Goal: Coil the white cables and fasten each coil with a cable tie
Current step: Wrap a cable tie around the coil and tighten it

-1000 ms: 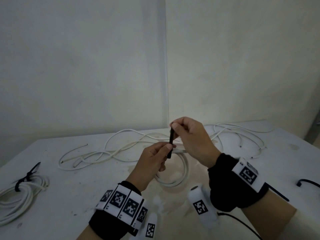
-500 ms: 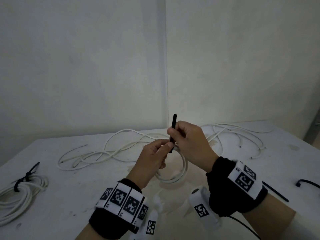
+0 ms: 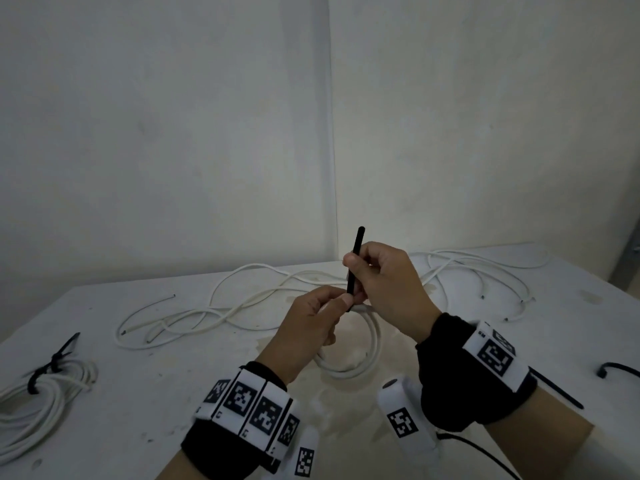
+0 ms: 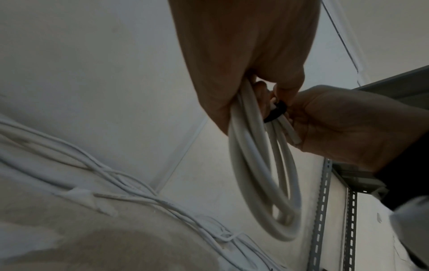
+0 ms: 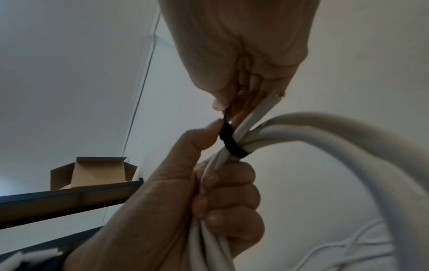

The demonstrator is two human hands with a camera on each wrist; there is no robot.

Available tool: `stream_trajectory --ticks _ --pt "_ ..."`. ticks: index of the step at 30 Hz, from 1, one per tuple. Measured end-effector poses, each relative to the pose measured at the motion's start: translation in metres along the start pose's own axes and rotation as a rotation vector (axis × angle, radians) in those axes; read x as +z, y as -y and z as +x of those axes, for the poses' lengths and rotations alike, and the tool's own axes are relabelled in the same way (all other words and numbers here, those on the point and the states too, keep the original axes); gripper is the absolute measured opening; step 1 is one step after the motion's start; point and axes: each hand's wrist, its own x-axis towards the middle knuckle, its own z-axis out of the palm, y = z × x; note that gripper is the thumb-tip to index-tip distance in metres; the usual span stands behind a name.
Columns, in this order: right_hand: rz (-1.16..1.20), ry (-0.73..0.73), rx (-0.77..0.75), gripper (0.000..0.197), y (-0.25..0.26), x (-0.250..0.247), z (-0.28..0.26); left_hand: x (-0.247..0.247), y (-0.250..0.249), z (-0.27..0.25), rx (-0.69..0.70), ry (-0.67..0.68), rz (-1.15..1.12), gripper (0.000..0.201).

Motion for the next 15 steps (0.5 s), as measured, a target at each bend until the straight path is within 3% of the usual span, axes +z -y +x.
stream_trajectory --ticks 5,9,15 --pt "-0.108 0.193 -0.008 0.017 -0.012 0.002 -0.006 -0.007 0.003 -0.002 -0.065 -0.055 -0.084 0.009" --pt "-0.043 0.347 0.046 0.024 -0.021 0.008 -0.014 -0.019 0.000 0.000 -0.050 -0.087 -0.094 0.006" --pt "0.102 0.219 0.137 0.027 -0.030 0.023 -0.016 -0.046 0.011 -0.013 -0.046 -0.144 -0.041 0.010"
